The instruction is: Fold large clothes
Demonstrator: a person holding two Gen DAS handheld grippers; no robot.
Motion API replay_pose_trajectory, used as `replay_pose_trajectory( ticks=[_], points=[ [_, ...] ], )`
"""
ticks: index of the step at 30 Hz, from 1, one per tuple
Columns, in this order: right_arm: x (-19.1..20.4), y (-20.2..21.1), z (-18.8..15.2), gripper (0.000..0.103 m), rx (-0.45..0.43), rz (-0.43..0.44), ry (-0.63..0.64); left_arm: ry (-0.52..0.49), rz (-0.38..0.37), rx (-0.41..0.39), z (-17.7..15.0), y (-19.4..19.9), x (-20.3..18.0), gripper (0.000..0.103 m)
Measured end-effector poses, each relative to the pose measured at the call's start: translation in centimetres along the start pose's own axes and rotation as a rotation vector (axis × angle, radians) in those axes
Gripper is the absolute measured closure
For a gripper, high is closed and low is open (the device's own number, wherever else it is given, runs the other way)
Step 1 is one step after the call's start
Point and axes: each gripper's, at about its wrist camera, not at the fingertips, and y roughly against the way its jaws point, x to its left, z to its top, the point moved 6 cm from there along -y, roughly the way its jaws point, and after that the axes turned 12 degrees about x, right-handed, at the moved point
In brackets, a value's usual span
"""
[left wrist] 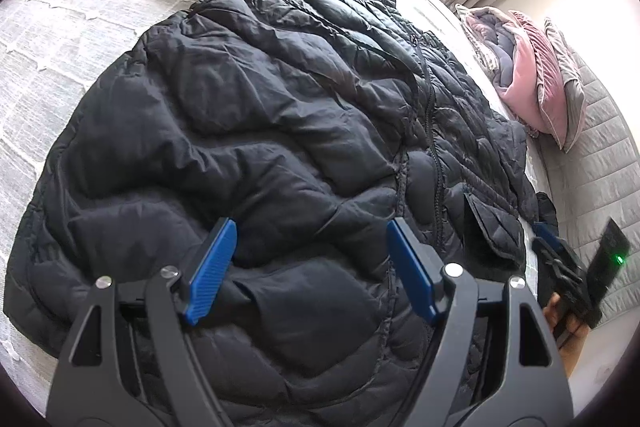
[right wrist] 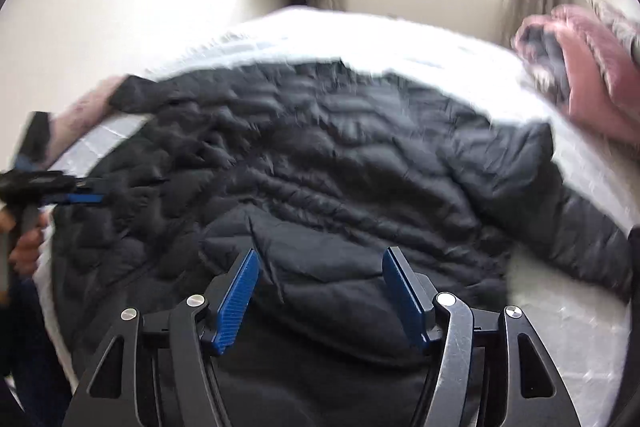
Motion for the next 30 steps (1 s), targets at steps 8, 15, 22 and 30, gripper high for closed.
replay_pose_trajectory(
  ticks=[8,15,22,30],
  points=[
    [2.5,-4.4,-2.4,0.037,0.248,-0.022,0.057,0.059,0.038,-0.028,0.6,1.1,2.0,0.025],
    [5.4,0.8,2.6,0.037,-0.047,0.240,-0.098,0.068,0.280,-0.072,3.0,1.7,4.7,0.025],
    [10.0,-6.5,8.0,0.037,0.081,0.312,-0.174,0.030,0.290,-0.030,4.0,0.9,6.1,0.025],
    [12.0,-14.1,14.5,0.037,0.138,0.260,-0.236,0.213,0.194,-0.113,5.3,4.5,11.0,0.025]
  ],
)
